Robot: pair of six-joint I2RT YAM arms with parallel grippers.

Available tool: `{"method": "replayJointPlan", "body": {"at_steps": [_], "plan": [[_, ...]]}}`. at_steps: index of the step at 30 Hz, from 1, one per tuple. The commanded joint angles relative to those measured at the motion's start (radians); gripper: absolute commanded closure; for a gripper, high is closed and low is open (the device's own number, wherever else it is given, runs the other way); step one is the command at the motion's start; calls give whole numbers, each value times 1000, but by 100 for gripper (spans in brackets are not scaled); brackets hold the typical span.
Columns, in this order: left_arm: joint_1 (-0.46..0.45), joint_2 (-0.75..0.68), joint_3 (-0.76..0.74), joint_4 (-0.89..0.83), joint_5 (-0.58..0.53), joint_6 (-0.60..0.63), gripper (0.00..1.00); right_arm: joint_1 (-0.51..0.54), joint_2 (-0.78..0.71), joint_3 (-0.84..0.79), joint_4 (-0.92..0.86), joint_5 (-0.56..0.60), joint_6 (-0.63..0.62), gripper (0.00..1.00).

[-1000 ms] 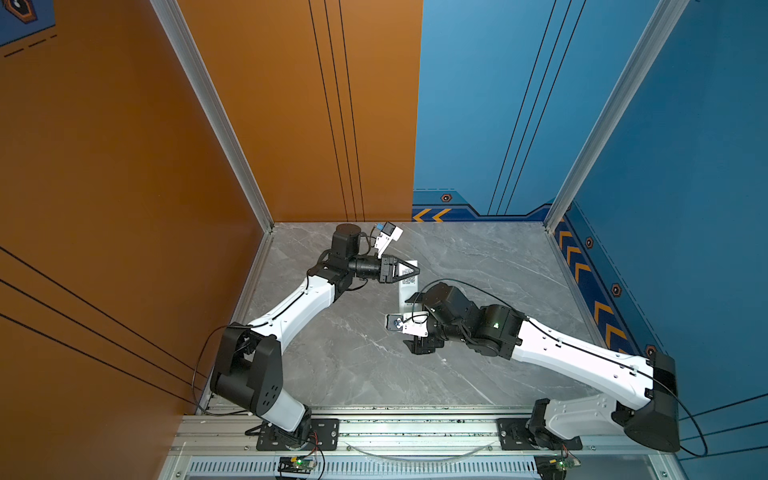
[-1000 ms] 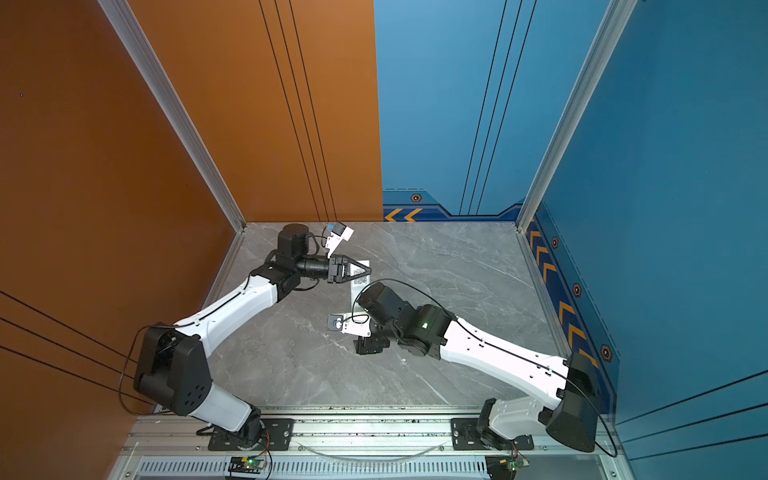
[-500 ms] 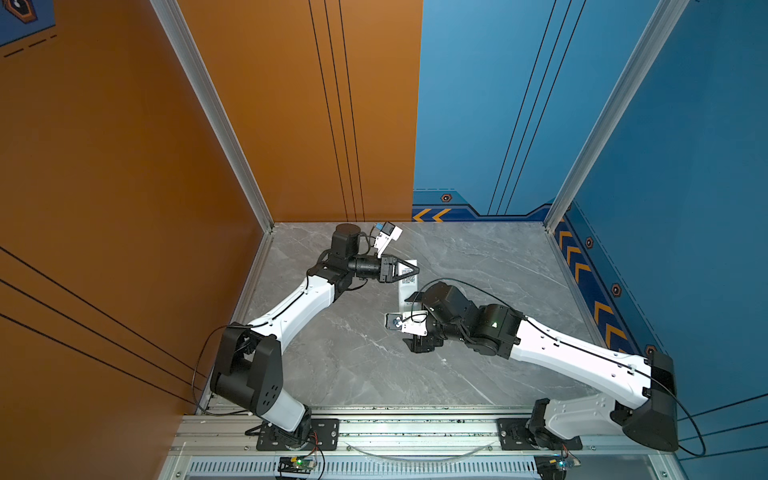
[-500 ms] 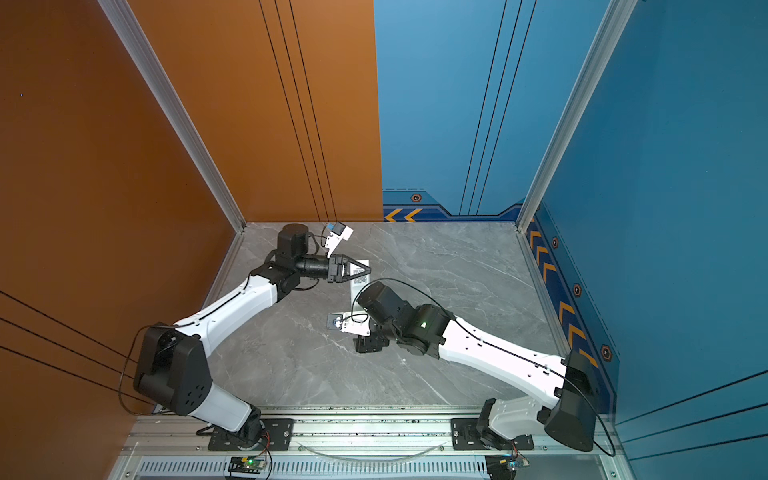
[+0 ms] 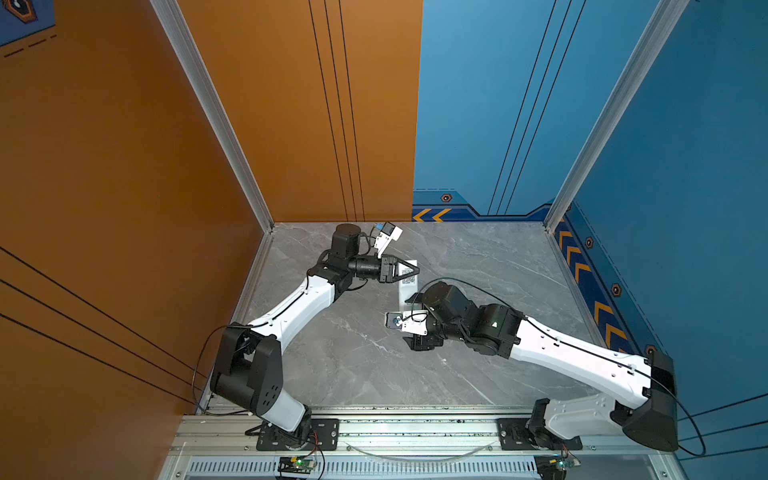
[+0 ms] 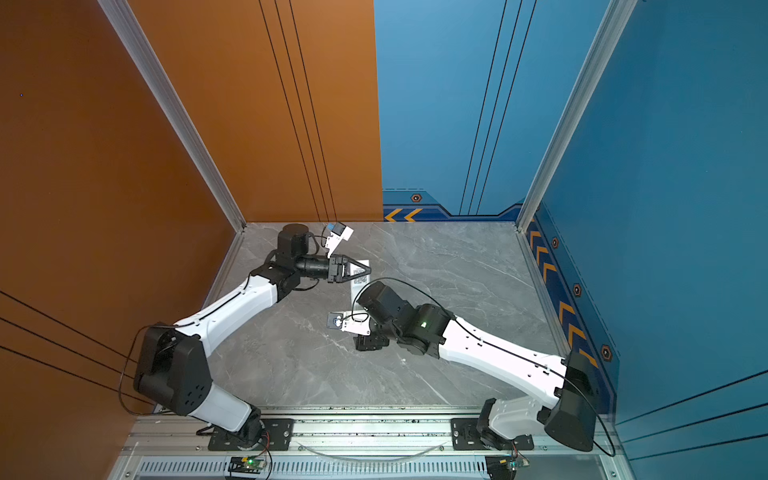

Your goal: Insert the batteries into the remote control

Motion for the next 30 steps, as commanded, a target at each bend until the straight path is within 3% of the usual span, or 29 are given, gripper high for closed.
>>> {"method": "replayJointPlan", "body": {"at_steps": [1,14,30], "plan": [[2,-41,13,12,38,-10,100,-9,18,-20,-98,-16,31,18],[4,-41,13,9,31,-7,100,8,30,2,-173,-1,30,25],[3,-47,38,-116,-19,92,100,37,27,24,-228,35,22,34]]}}
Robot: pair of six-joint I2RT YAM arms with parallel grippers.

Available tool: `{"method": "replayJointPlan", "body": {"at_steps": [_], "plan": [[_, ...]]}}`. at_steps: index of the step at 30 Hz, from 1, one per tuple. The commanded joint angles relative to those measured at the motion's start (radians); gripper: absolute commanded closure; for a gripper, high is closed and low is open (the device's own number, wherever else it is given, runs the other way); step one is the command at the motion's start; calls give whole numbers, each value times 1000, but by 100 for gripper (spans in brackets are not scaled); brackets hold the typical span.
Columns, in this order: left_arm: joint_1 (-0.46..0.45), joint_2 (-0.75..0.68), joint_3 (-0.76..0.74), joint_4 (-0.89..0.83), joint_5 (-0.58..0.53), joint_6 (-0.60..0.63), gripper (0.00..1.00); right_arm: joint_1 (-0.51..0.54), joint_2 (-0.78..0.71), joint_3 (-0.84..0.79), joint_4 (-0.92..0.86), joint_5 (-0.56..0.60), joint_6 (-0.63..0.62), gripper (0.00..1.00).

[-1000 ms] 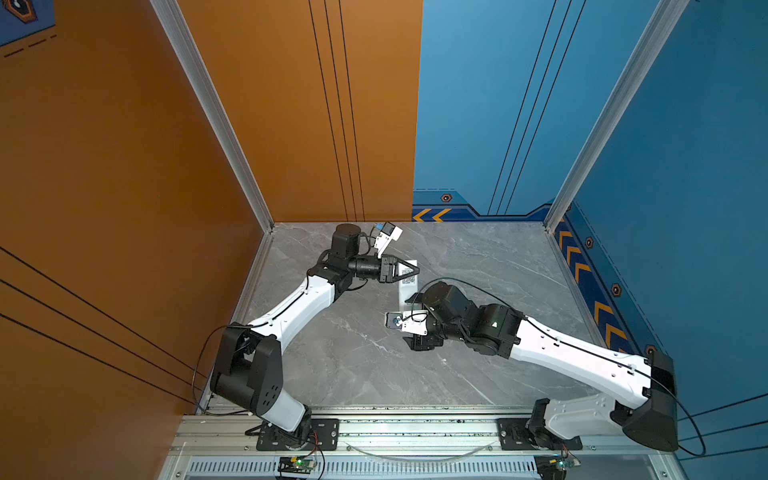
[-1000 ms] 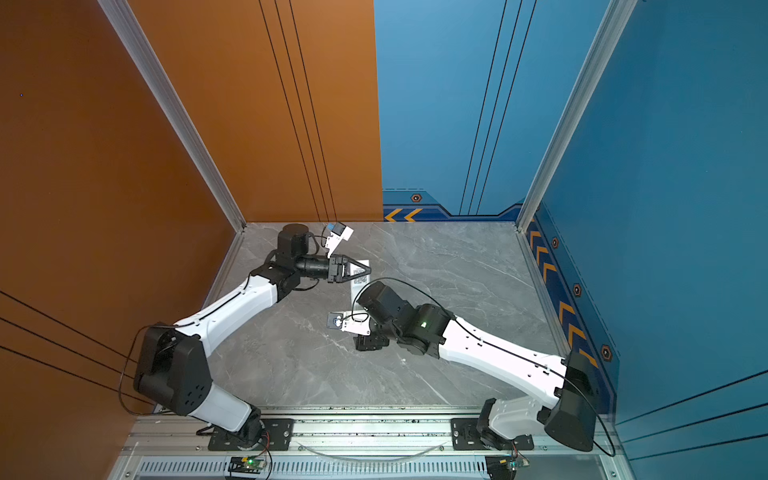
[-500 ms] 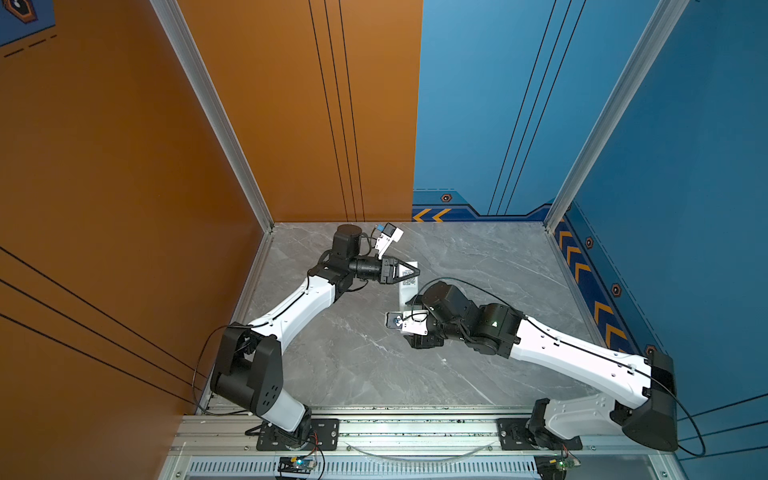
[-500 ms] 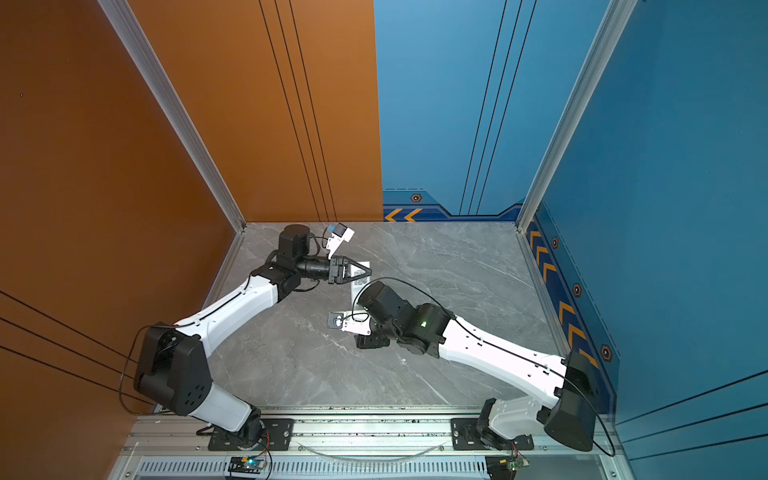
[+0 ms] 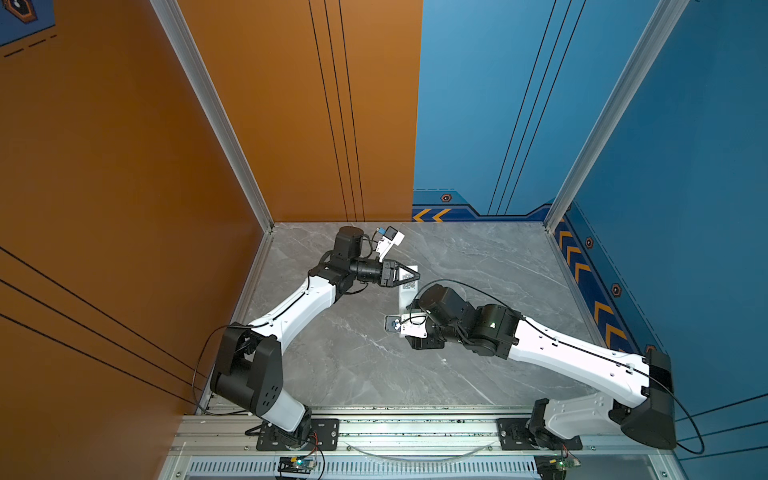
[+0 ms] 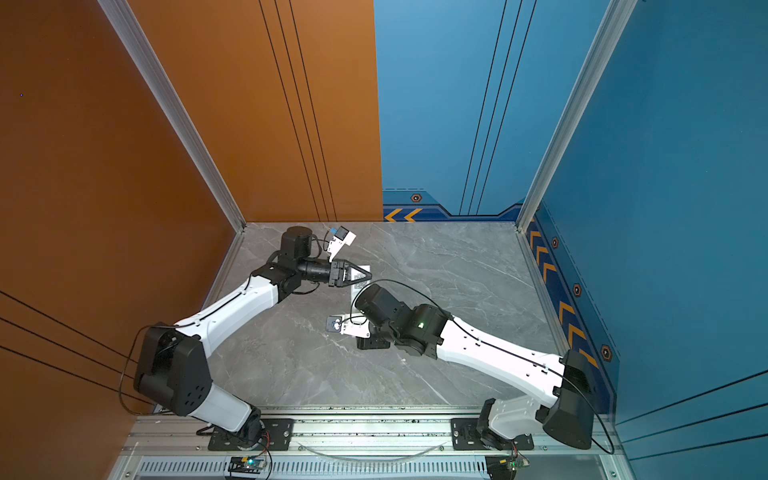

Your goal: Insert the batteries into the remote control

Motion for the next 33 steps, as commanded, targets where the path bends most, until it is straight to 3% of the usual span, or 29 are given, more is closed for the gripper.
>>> {"method": "replayJointPlan", "body": {"at_steps": [1,10,18,33], "plan": [[5,-46,41,-27,-21,50,100,11,14,-2,-152,-8,22,34],[-1,-46,52,-72,-34,85,100,14,2,7,-147,-7,26,34],[-8,-45,56,-87,-37,96,100,17,-62,5,-63,4,27,18],[-20,-57,55,-88,-26,99,100,-7,5,51,22,-73,-8,19]]}}
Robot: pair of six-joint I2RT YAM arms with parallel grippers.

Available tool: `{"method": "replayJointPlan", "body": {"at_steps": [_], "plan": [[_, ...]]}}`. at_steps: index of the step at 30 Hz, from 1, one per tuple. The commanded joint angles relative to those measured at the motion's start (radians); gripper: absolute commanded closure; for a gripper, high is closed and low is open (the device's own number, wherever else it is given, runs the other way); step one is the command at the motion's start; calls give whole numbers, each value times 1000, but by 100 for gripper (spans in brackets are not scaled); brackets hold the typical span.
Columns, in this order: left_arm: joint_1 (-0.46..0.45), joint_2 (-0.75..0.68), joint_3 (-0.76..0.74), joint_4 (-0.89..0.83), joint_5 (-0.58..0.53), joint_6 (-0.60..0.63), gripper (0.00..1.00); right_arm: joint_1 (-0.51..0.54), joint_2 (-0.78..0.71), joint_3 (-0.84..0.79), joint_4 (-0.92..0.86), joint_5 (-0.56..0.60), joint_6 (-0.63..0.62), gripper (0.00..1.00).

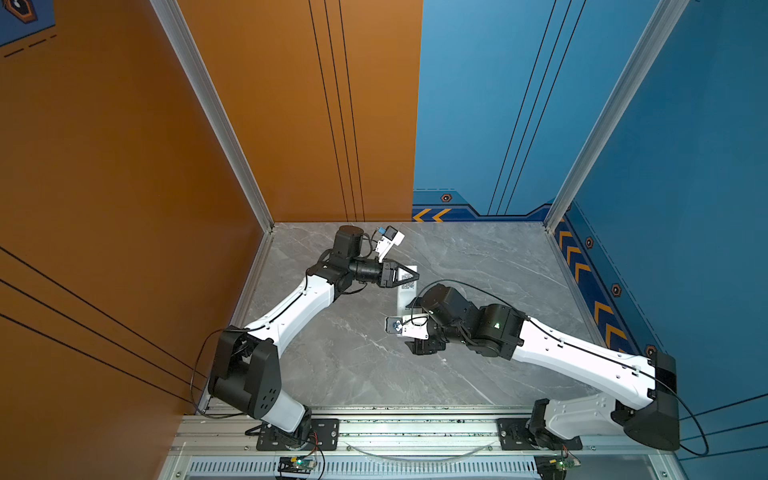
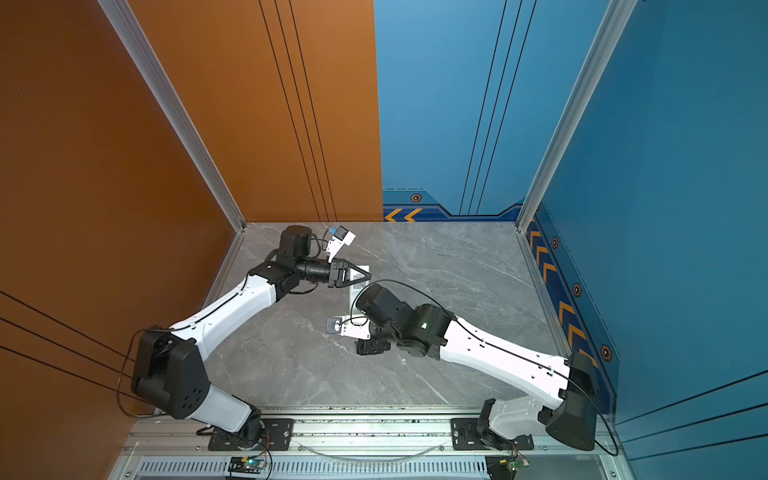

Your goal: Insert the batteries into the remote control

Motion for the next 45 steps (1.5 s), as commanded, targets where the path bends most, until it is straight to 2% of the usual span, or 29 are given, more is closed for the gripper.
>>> {"method": "replayJointPlan", "body": {"at_steps": [1,28,45], "plan": [[-9,-37,31,-10,10,16,100,-11,19,32,28,-34,-15,19],[-4,-34,32,-10,9,13,100,-41,30,-30,10,-67,28,24],[-1,-31,31,-10,9,13,100,-17,16,-8,-56,-84,37,27]]}}
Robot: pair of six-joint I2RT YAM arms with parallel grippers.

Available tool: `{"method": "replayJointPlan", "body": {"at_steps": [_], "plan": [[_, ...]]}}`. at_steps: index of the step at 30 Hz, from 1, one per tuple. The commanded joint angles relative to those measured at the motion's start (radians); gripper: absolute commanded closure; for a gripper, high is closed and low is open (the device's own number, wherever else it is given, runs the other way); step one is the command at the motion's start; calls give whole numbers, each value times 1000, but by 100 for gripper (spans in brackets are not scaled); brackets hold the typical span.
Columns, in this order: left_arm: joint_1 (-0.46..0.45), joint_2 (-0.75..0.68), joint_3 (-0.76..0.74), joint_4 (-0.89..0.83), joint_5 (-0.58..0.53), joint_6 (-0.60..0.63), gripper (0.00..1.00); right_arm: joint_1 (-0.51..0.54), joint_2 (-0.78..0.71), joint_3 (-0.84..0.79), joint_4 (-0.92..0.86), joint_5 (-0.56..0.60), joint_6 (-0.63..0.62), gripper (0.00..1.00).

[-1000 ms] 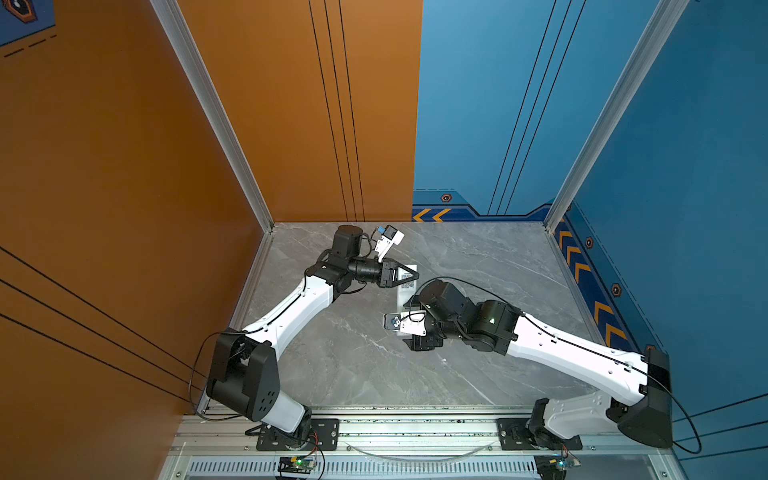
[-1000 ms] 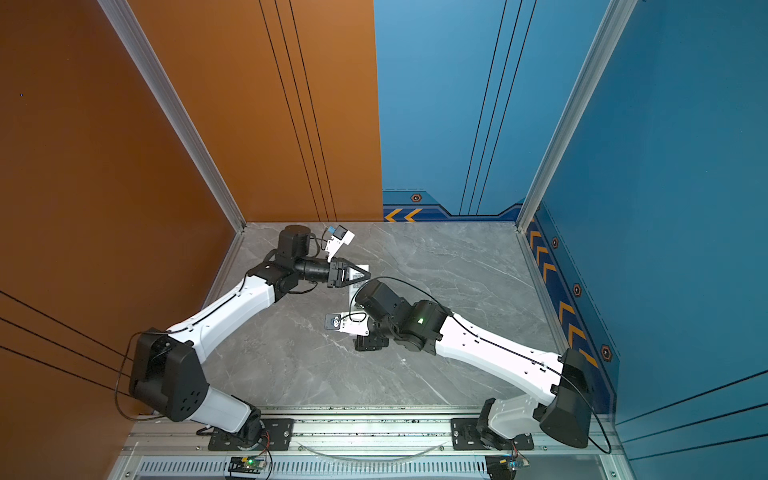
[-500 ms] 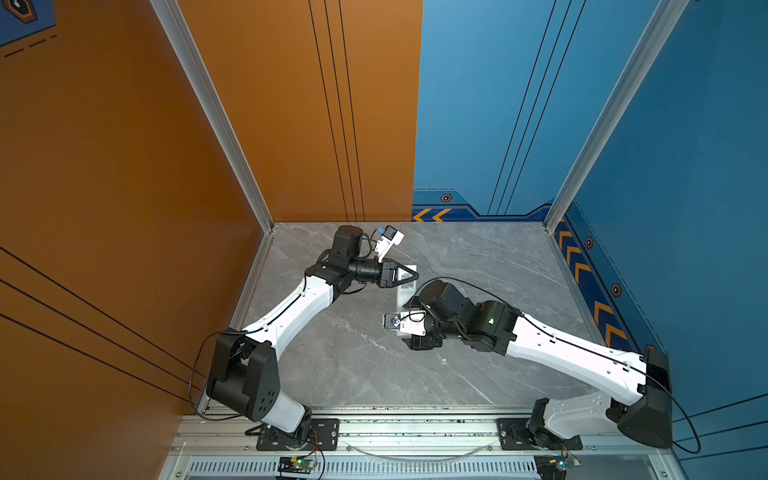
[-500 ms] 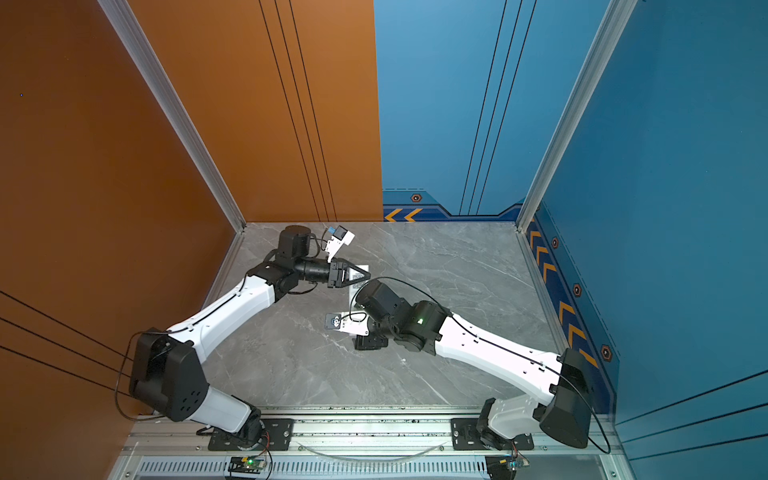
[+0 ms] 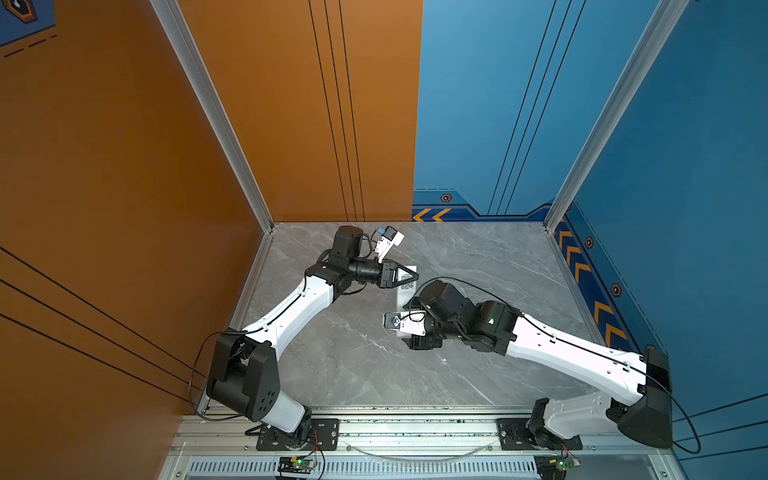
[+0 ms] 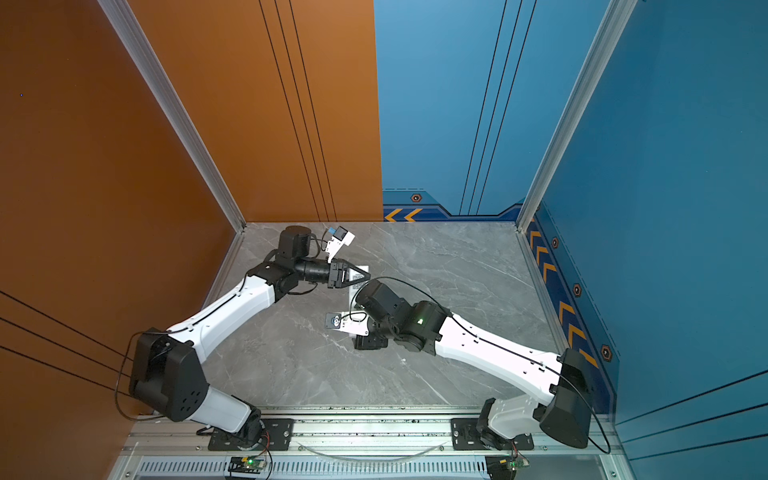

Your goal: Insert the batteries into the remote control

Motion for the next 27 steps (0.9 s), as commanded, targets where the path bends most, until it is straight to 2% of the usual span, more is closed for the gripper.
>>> {"method": "replayJointPlan", "body": {"at_steps": [1,27], "plan": [[0,-20,32,12,31,2,100,12,-8,3,-88,-34,25,27],[0,-20,31,12,28,3,100,26,-40,6,-132,-48,49,27]]}}
